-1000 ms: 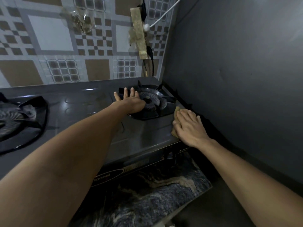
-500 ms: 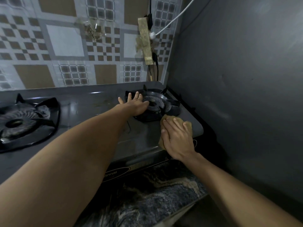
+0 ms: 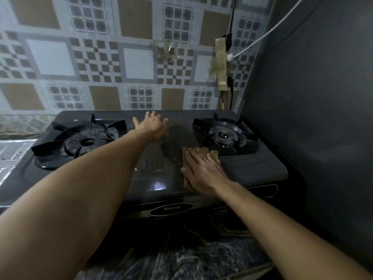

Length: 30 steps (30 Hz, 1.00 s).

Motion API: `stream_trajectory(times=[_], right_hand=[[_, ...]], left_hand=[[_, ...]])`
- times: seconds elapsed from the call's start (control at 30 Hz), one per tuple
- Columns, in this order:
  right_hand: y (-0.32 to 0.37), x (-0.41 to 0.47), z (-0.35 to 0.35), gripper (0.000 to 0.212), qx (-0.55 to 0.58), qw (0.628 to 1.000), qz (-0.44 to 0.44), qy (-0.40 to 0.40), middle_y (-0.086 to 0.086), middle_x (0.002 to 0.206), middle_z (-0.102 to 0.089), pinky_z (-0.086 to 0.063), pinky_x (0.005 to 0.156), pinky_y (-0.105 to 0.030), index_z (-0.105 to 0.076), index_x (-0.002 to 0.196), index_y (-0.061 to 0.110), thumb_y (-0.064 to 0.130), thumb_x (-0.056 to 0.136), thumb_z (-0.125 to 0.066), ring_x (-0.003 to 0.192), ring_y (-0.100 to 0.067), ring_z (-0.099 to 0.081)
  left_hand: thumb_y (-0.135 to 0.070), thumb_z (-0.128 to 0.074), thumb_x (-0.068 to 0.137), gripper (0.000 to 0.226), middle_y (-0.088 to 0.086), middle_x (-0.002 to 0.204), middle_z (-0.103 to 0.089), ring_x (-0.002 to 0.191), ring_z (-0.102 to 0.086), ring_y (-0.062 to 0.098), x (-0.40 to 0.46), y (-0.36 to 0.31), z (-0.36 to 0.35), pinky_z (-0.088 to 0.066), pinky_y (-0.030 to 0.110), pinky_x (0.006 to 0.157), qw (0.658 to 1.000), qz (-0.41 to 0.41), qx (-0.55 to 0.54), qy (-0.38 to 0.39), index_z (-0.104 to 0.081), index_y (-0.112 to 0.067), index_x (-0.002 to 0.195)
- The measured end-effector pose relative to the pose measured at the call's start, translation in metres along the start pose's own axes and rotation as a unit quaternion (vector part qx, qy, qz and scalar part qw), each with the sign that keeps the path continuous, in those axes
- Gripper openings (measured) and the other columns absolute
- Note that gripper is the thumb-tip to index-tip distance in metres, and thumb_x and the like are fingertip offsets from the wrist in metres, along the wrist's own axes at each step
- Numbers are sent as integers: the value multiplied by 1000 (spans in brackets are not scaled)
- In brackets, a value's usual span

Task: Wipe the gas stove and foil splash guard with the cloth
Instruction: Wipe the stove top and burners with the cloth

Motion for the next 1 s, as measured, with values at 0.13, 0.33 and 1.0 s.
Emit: stream_trajectory(times=[0.13,0.33,1.0], right_hand=[[4,30,1,61,22,998,-13,57,-3,163,-8,-3,121,-41,-14,153,12,45,102,-24,150,-19,-2],[6,74,-5,66,29,993,-51,99,2,163,4,3,121,-42,-4,155,15,49,100,-18,150,-17,6],[-16,214,-15,68,7,989,-76,127,2,163,8,2,120,-46,2,154,18,53,99,-15,150,-23,7]], left_hand=[[-37,-22,103,52,11,159,-20,148,-11,27,-11,41,11,-4,62,115,999,29,31,-26,-43,-9,141],[-41,-22,101,54,15,156,-23,147,-13,30,-17,83,14,-5,63,115,994,70,75,-24,-43,-5,136],[-40,-25,99,54,10,150,-38,145,-21,26,12,124,5,-12,52,118,989,127,-18,-74,-46,-9,137]])
Point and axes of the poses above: each hand's wrist, its own x-axis towards the middle knuckle, its own z-axis out of the back of the hand, y = z × x, the point moved 2 cm from there along x, towards the middle knuckle
